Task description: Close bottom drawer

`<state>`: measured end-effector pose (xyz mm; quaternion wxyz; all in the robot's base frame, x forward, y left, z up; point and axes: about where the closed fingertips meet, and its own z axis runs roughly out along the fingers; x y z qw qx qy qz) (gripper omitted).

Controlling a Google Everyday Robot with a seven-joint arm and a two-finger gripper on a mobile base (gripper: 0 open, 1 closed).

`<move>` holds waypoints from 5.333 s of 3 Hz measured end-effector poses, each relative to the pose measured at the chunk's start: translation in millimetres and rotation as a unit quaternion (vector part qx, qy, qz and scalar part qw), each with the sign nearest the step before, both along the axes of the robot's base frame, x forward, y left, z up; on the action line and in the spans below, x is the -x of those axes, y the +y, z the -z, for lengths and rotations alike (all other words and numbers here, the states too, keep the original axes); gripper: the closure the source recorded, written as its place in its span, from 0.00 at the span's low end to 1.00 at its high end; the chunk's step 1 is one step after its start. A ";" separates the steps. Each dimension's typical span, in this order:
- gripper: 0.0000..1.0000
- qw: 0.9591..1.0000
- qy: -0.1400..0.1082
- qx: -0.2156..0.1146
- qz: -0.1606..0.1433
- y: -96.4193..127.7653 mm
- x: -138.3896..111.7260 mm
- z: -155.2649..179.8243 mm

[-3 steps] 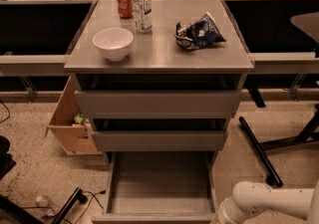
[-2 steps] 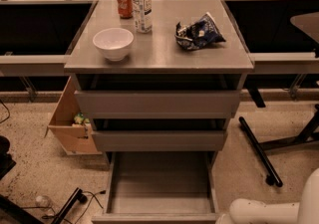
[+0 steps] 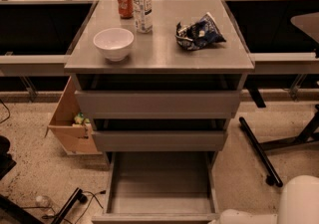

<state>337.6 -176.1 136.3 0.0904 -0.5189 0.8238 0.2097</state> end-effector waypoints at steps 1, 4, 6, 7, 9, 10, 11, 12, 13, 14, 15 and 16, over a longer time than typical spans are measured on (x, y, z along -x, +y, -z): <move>1.00 1.000 -0.026 -0.015 0.000 9.3 -29.4 19.2; 1.00 0.991 -0.125 -0.035 -0.026 42.0 -90.0 -16.9; 1.00 0.985 -0.156 -0.057 -0.040 71.7 -125.1 -32.3; 1.00 0.984 -0.151 -0.089 -0.034 82.2 -135.0 -21.7; 1.00 0.983 -0.155 -0.087 -0.034 75.8 -156.2 -20.9; 1.00 0.983 -0.155 -0.087 -0.034 75.6 -156.2 -22.0; 1.00 0.983 -0.159 -0.081 -0.031 66.2 -184.2 -21.3; 1.00 0.984 -0.156 -0.080 -0.030 64.3 -187.7 -21.2; 1.00 0.985 -0.160 -0.060 -0.019 48.3 -229.6 -20.5; 1.00 0.985 -0.160 -0.060 -0.019 48.3 -229.1 -20.5; 1.00 0.986 -0.164 -0.030 -0.003 25.4 -268.1 -23.0; 1.00 0.986 -0.164 -0.030 -0.003 25.4 -267.7 -23.0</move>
Offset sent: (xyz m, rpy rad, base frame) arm 0.0916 0.0368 0.0207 0.0741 -0.3067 0.0456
